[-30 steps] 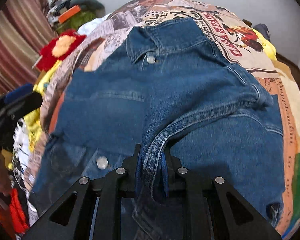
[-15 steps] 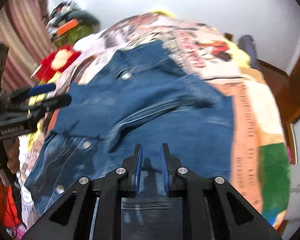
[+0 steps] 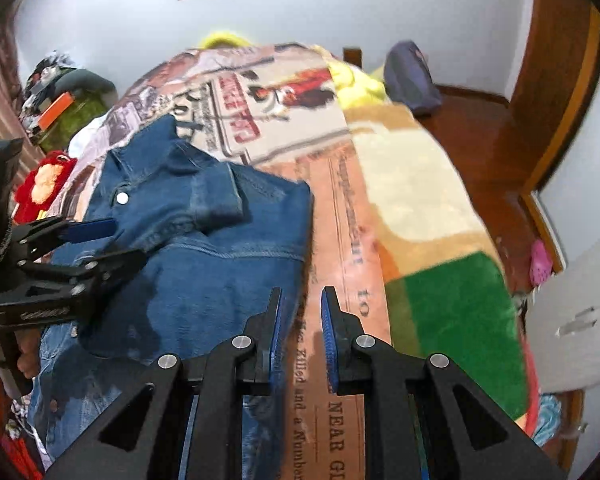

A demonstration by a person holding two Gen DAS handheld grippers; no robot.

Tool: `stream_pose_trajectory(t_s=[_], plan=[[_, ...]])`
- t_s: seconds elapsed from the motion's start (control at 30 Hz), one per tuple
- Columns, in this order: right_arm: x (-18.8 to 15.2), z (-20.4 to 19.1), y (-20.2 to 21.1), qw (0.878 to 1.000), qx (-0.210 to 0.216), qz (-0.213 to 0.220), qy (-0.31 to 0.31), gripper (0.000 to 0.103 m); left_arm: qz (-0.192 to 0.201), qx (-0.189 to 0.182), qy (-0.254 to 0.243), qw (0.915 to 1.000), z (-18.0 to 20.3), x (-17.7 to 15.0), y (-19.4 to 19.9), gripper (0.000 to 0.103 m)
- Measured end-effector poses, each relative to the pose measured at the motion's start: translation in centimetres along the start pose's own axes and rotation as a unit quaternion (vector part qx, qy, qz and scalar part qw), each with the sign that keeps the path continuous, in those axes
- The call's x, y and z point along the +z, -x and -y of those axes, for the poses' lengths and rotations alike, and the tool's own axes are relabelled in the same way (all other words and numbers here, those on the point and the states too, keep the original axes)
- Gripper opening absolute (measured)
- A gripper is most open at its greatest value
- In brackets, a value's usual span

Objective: Fold large clothes

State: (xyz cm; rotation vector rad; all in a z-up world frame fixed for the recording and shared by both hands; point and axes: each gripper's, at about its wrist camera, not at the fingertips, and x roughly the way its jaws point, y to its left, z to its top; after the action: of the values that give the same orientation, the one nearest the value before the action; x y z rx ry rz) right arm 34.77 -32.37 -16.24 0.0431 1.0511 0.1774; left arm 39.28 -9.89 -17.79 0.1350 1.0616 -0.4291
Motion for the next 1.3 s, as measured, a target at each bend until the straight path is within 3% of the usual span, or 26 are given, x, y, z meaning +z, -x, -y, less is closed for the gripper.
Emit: stream_pose_trajectory(t_s=[0.1,0.13,0.2,0.3,0.47,0.73,0.83,0.97,1.07,1.17,1.3], plan=[[-0.6,0.6,-1.6,1.000,0.010,-0.021,-0.012,0.014,-0.017,-0.005,-0.004,0.9998,0.0,0.6,-1.8,0.032],[-0.8,0.6,-2.1,0.999,0.012,-0.027,-0.013,0.014,-0.020,-0.005,-0.002,0.9998,-0.2,0.7,-2.2,0.020],[-1.2,0.5,-3.0,0.999,0.016,-0.037,-0.015,0.014,-0.022,-0.005,0.007,0.9997,-0.7,0.8,-2.7,0.014],[-1.5,0.2,-3.7,0.999,0.019,-0.045,-0.010,0.014,0.000,0.003,0.022,0.9997,-1.7,1.4,-1.4,0.010],[-0.5,-0.6,-3.1,0.999,0.012,-0.033,0.006,0.014,0.083,0.040,0.031,0.9953,-3.5,2.7,4.6,0.004],[2.4,-3.0,-0.3,0.999,0.017,0.017,0.024,0.014,0.203,0.090,0.052,0.9737,-8.6,2.5,15.7,0.004],[2.9,-4.3,-0.1,0.999,0.020,0.023,0.030,0.014,0.222,0.098,0.058,0.9682,-9.9,1.2,17.4,0.004],[2.4,-6.2,-2.4,0.999,0.027,-0.014,0.040,0.014,0.208,0.125,0.070,0.9676,-11.8,-1.6,16.6,0.004],[1.2,-7.4,-4.7,0.997,0.021,-0.053,0.058,0.014,0.169,0.126,0.103,0.9722,-14.3,-4.4,14.5,0.004],[0.3,-8.2,-5.3,0.996,-0.007,-0.037,0.086,0.014,0.127,0.112,0.150,0.9741,-17.1,-7.7,11.8,0.004],[0.1,-7.7,-5.3,0.996,-0.001,-0.032,0.087,0.014,0.088,0.082,0.199,0.9726,-18.7,-12.1,9.0,0.005]])
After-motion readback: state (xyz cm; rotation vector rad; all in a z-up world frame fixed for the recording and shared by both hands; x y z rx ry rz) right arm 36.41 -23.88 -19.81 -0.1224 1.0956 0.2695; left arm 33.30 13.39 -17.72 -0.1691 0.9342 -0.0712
